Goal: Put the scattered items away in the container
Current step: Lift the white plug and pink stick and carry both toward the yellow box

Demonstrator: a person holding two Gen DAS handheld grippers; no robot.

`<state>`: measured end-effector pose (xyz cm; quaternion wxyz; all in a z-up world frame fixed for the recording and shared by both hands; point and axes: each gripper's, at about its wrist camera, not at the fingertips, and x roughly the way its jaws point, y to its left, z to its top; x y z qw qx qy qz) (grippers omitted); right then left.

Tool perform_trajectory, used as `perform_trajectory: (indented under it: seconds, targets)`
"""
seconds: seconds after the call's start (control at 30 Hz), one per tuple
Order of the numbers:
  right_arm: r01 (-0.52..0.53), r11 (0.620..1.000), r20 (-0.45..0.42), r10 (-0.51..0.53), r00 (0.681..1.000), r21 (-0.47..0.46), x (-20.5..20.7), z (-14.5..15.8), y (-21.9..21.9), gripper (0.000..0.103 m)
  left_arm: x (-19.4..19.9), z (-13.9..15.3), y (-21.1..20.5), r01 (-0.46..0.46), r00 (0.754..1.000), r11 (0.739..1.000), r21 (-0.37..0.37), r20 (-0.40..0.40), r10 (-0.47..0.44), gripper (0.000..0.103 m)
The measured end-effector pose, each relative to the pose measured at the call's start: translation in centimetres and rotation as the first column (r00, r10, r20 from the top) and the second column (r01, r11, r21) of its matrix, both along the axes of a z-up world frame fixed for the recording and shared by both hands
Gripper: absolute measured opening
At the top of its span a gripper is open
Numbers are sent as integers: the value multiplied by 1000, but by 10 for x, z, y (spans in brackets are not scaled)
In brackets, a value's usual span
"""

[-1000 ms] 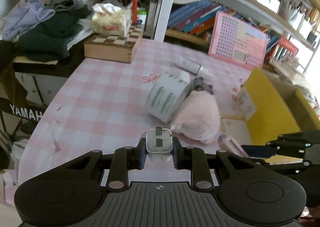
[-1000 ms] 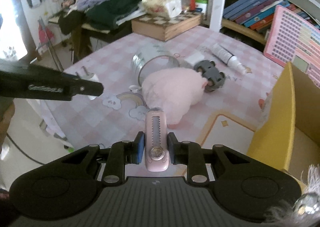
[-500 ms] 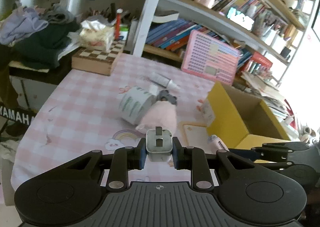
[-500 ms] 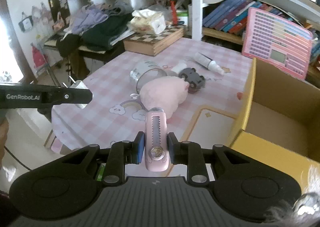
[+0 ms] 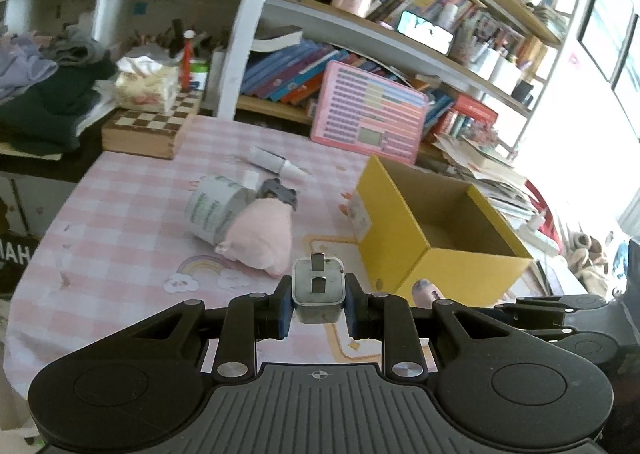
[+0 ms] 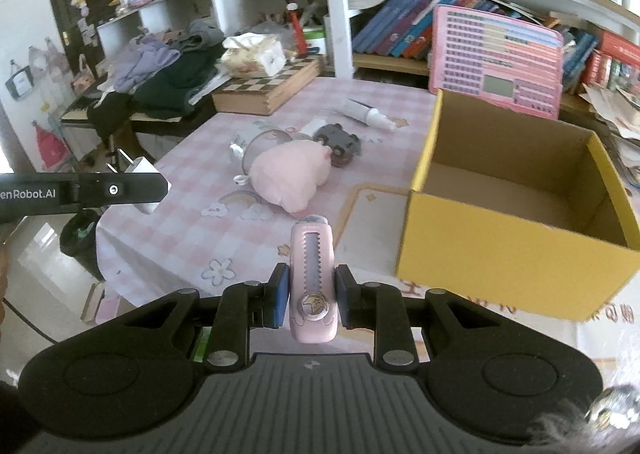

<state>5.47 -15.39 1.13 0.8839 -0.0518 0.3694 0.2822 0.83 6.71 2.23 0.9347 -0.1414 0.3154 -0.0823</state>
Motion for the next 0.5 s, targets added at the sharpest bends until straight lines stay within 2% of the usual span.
perform_trajectory:
  seconds: [0.5]
  targets:
    - [180,983,-16,-181,983,-28,-26,-1,-41,23,3,-7,-32,153,988,988,-18,-13,-153,24]
